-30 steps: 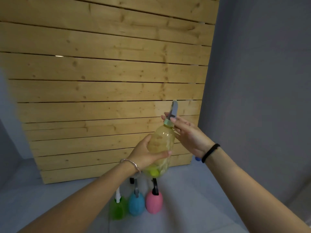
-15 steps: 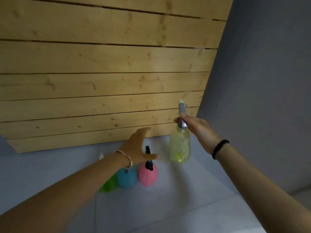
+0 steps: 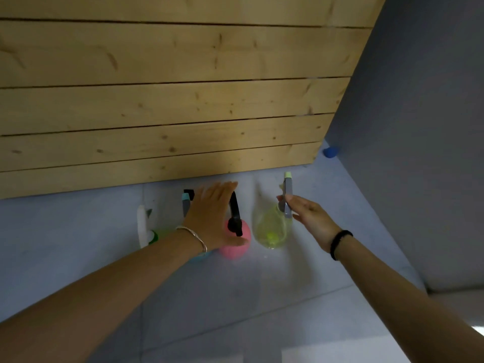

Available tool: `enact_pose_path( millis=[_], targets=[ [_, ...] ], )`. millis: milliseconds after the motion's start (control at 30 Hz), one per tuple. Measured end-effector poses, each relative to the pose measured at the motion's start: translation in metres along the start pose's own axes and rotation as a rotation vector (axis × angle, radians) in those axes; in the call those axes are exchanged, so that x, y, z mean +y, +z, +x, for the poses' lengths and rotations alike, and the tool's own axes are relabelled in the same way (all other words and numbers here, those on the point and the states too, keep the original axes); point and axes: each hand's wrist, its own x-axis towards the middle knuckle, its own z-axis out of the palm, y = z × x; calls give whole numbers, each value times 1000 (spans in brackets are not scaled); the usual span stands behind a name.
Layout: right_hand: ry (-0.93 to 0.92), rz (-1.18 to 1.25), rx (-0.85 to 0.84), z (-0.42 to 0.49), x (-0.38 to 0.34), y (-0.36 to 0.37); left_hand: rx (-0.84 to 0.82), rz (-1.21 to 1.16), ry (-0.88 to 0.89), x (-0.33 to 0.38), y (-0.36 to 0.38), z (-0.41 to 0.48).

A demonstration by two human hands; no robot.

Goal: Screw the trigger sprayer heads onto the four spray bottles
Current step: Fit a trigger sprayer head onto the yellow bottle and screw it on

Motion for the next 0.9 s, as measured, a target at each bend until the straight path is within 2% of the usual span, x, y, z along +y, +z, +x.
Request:
enact_pose_path(
  millis=[900],
  targets=[
    [-18, -7, -59, 4, 13, 12, -44, -40, -54, -5, 4, 6]
  ],
)
